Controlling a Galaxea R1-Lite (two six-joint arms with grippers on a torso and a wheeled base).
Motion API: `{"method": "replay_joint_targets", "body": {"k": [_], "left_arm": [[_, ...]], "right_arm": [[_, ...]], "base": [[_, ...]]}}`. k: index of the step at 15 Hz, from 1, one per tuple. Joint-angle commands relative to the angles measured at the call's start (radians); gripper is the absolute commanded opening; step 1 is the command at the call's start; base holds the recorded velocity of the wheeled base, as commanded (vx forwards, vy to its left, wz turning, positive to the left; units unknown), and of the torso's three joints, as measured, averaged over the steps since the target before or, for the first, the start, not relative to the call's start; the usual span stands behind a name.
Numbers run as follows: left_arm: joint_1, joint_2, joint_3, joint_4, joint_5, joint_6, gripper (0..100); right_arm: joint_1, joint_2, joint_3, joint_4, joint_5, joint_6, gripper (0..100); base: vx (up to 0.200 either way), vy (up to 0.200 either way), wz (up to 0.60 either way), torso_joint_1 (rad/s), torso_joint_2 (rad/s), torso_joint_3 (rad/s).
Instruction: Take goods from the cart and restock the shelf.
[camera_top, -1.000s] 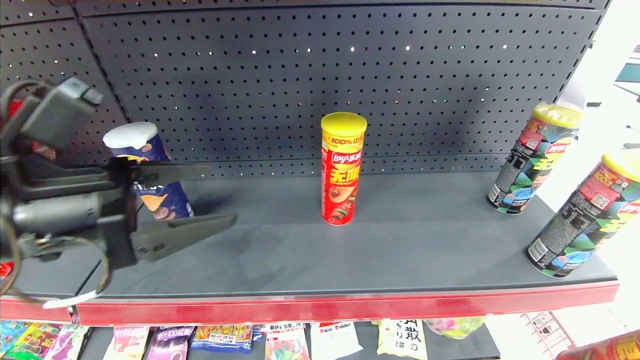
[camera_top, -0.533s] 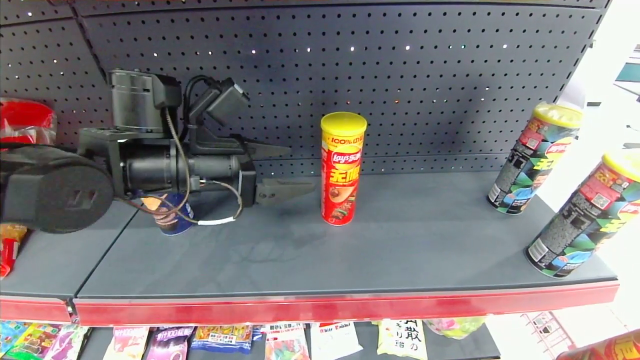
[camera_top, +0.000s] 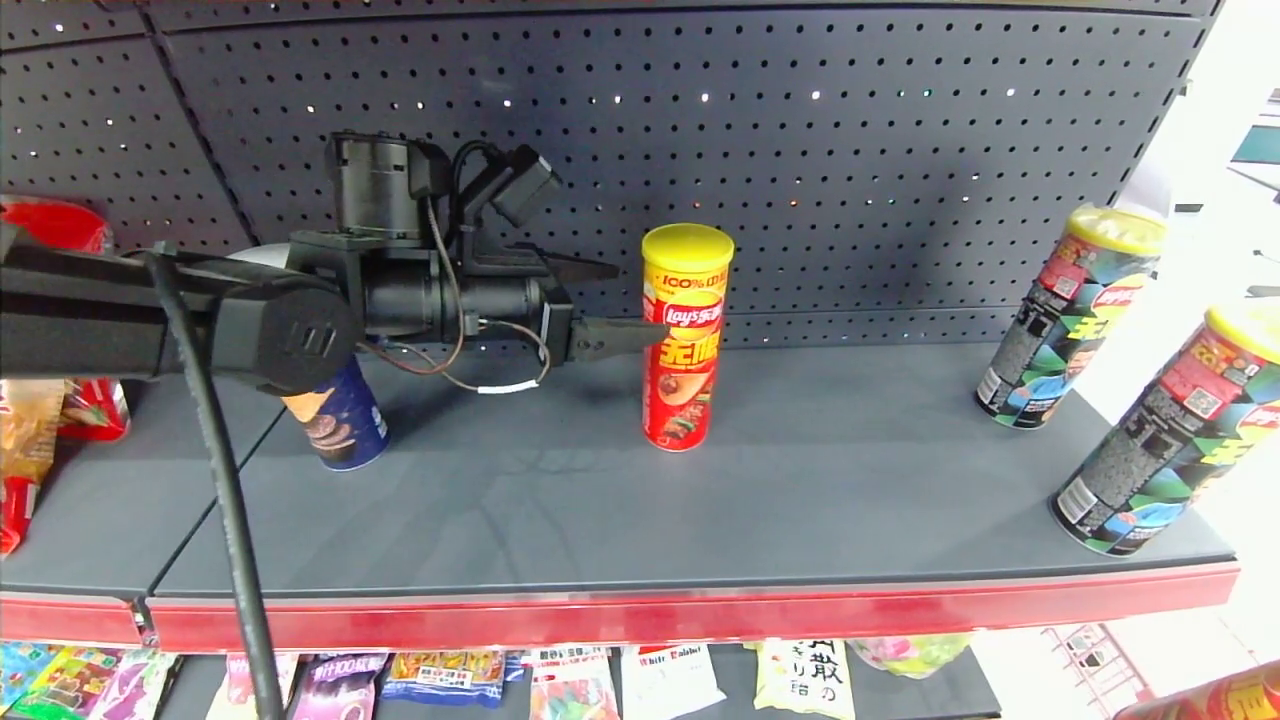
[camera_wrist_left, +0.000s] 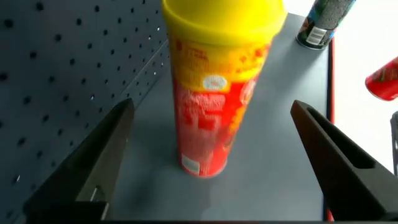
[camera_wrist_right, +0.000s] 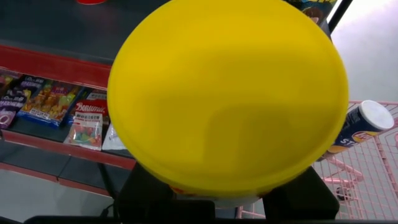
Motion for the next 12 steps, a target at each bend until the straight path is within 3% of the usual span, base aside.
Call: {"method": "replay_joint_targets", "body": {"k": [1,9,10,12], "left_arm": [[-0.015,0.042,-0.037,0.001,0.001,-0.002,100],[-0.054,0.146,-0.169,0.002,0.034,-0.010,100],[-0.066,0.150,-0.179,0.002,0.043,-0.021,100],[-0.090,0.160,-0.205,0.001,0.067,-0.086,100]], "right_arm": [[0.000,0.000,0.002,0.000,0.000,-0.001,0],[0.000,0.000,0.005,0.000,-0.001,0.006,0],[0.000,0.000,0.003,0.000,-0.001,0.006,0],[0.000,0.000,0.005,0.000,-0.003,0.007,0]], "base": [[0.000,0.000,0.00,0.000,0.00,0.000],[0.000,0.000,0.00,0.000,0.00,0.000],[0.000,0.000,0.00,0.000,0.00,0.000],[0.000,0.000,0.00,0.000,0.00,0.000]]}}
